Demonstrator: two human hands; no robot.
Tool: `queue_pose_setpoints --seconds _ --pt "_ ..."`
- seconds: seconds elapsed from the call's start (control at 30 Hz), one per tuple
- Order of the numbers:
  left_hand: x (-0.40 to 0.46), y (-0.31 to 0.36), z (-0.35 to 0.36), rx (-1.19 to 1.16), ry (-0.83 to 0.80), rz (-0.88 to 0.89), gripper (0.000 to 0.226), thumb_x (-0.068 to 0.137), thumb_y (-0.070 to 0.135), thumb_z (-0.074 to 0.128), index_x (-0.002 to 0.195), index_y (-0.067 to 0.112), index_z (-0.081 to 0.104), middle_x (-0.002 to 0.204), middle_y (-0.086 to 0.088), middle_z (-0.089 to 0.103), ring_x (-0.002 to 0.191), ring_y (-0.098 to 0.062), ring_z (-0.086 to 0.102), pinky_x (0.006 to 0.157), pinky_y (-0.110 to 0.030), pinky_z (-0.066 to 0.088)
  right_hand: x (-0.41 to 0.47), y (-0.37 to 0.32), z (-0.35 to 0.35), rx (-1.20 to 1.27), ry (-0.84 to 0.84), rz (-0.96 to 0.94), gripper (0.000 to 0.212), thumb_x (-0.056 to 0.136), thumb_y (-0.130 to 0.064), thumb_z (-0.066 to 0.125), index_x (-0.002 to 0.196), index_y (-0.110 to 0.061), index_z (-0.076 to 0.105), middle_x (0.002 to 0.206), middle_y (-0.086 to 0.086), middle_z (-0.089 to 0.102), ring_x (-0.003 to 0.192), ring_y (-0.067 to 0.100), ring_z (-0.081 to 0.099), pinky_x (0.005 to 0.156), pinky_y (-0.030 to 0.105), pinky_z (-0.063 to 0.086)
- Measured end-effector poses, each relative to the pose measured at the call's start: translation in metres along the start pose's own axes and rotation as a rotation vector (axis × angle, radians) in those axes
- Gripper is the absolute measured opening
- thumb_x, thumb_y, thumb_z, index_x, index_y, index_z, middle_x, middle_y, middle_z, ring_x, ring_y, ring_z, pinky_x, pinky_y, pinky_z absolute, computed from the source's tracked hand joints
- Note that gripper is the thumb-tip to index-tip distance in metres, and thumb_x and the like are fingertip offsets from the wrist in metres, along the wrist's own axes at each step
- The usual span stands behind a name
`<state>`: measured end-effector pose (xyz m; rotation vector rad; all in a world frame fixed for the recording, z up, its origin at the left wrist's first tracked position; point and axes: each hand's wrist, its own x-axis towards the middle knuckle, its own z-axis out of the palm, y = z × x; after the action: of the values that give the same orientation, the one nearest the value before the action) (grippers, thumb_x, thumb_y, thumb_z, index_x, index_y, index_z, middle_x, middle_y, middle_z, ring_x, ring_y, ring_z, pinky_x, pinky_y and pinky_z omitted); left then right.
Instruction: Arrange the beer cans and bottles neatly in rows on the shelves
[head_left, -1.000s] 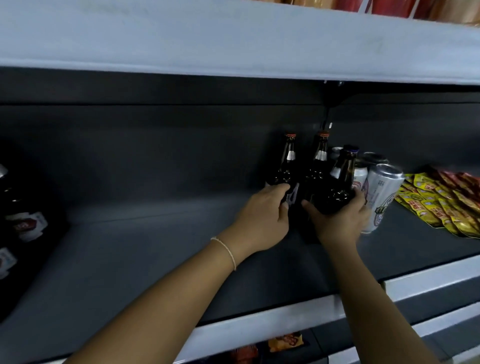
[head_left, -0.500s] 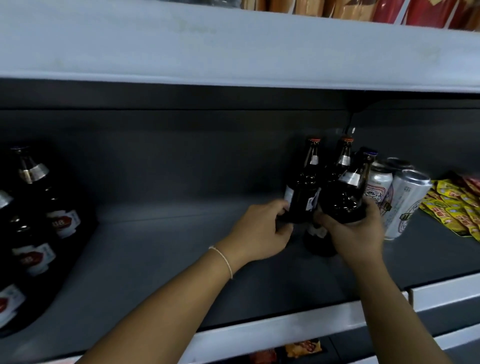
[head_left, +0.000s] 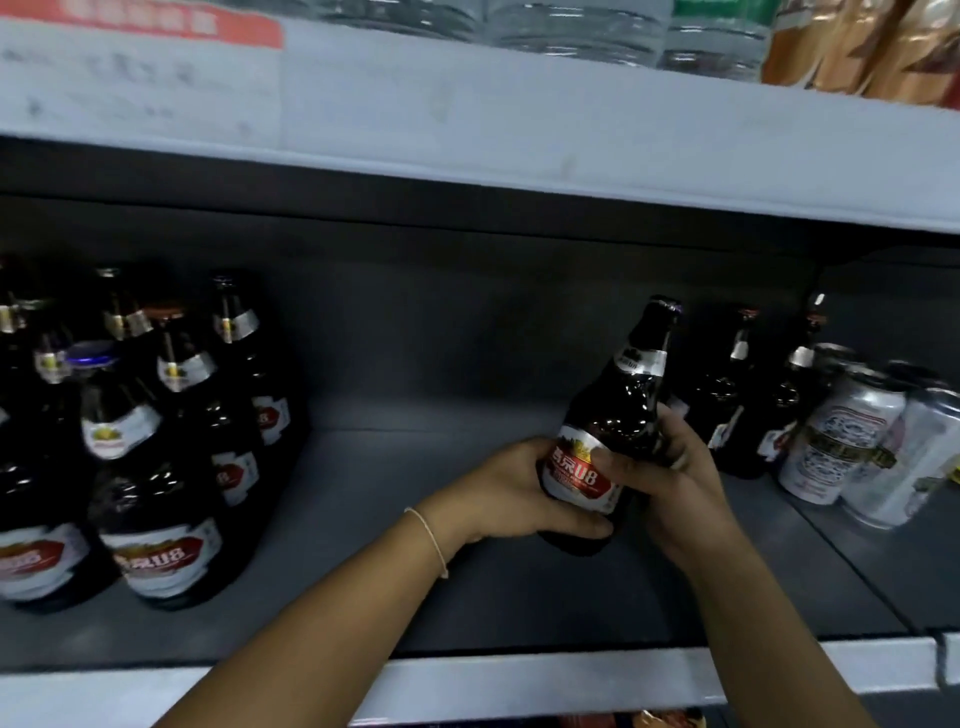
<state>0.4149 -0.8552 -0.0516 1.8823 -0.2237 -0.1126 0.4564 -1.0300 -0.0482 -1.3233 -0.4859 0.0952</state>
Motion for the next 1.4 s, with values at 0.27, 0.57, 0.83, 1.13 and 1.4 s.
queue_pose_setpoints --seconds 0.27,0.57,0.83,1.13,1.4 --pt "-0.041 -0.035 -0.035 -0.015 0.340 -0.001 0.057 0.054 0.022 0.092 0.103 0.028 0.063 0.096 0.007 0.073 0.090 -0.008 0.070 0.086 -0.036 0.058 0.009 0.018 0.072 -0.059 -0.158 0.008 0.085 0.062 -0.026 0.092 0.131 -0.002 0.050 0.120 0.016 0.068 0.113 0.031 0.065 0.087 0.039 0.057" --pt "-0.072 -0.060 -0.069 0.005 0.634 -0.006 0.055 0.055 0.019 0.092 0.097 0.035 0.060 0.089 0.016 0.070 0.082 0.008 0.065 0.071 -0.009 0.051 0.022 0.037 0.139 -0.319 -0.173 -0.012 0.054 0.079 -0.004 0.079 0.115 -0.035 0.053 0.109 -0.009 0.072 0.103 0.008 0.069 0.084 0.030 0.057" --pt "-0.078 -0.082 -0.088 0.039 0.777 -0.058 0.061 0.054 0.028 0.092 0.101 0.032 0.054 0.092 0.014 0.068 0.084 0.001 0.066 0.077 -0.023 0.057 0.034 0.052 0.179 -0.311 -0.167 0.010 0.054 0.076 0.011 0.076 0.104 -0.031 0.057 0.094 -0.012 0.072 0.091 -0.002 0.069 0.072 0.017 0.055" --pt "-0.072 -0.098 -0.101 0.015 0.889 -0.106 0.055 0.062 0.029 0.085 0.107 0.024 0.053 0.097 0.010 0.066 0.089 -0.002 0.063 0.075 -0.016 0.053 0.050 0.069 0.204 -0.328 -0.242 0.017 0.057 0.078 0.011 0.074 0.110 -0.033 0.055 0.106 -0.009 0.069 0.100 -0.001 0.067 0.084 0.022 0.054" --pt "-0.071 -0.102 -0.107 -0.051 0.927 -0.057 0.048 0.069 0.018 0.082 0.109 0.020 0.058 0.100 0.009 0.068 0.092 0.000 0.064 0.079 -0.018 0.053 0.064 0.079 0.213 -0.358 -0.298 0.004 0.058 0.080 0.010 0.072 0.107 -0.039 0.055 0.110 -0.011 0.068 0.104 0.003 0.067 0.093 0.028 0.053"
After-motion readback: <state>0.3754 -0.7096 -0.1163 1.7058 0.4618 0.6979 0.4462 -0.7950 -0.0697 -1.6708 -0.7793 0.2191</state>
